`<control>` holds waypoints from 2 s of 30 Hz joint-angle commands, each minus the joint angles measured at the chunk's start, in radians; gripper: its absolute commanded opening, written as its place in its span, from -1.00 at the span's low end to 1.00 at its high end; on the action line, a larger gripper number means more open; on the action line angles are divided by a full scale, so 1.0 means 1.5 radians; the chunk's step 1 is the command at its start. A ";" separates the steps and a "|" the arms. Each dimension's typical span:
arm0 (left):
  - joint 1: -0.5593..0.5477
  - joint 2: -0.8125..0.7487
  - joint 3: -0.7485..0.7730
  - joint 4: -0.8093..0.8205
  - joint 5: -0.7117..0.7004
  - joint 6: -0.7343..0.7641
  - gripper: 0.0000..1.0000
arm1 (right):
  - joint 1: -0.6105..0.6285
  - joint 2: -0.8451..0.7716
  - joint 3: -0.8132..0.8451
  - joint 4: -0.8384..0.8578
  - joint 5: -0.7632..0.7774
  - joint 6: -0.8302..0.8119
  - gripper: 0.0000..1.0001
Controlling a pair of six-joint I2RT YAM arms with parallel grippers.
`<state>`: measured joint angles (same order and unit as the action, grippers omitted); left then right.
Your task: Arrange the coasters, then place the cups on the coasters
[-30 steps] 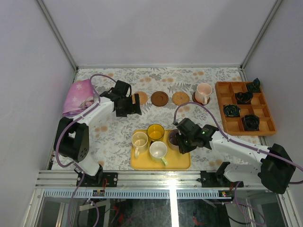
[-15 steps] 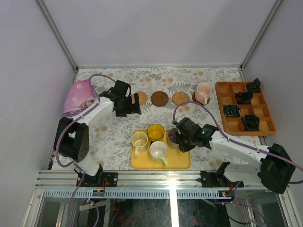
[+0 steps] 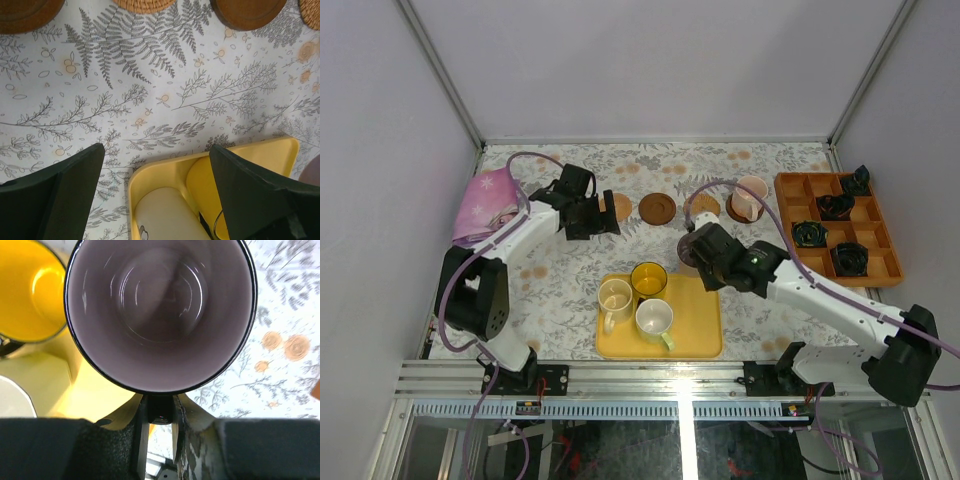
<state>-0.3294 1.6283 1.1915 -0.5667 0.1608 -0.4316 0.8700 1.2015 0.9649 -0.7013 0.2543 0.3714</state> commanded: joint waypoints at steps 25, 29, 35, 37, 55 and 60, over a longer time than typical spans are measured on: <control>0.069 0.116 0.152 0.138 -0.039 -0.013 0.73 | -0.304 0.368 0.274 0.302 -0.020 -0.120 -1.00; 0.074 0.128 0.160 0.142 -0.039 -0.013 0.73 | -0.311 0.408 0.306 0.303 -0.023 -0.129 -1.00; 0.081 0.145 0.171 0.140 -0.027 -0.012 0.73 | -0.311 0.424 0.314 0.308 -0.033 -0.130 -1.00; 0.082 0.149 0.170 0.140 -0.022 -0.012 0.73 | -0.311 0.427 0.316 0.307 -0.038 -0.127 -1.00; 0.087 0.158 0.164 0.139 -0.005 -0.012 0.74 | -0.310 0.425 0.302 0.294 -0.060 -0.111 -1.00; 0.087 0.162 0.168 0.138 0.000 -0.011 0.74 | -0.310 0.428 0.302 0.288 -0.062 -0.108 -1.00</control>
<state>-0.2062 1.8549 1.4124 -0.4030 0.1425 -0.4412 0.4057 1.8660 1.3773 -0.3260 0.1627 0.1959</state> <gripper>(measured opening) 0.866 0.251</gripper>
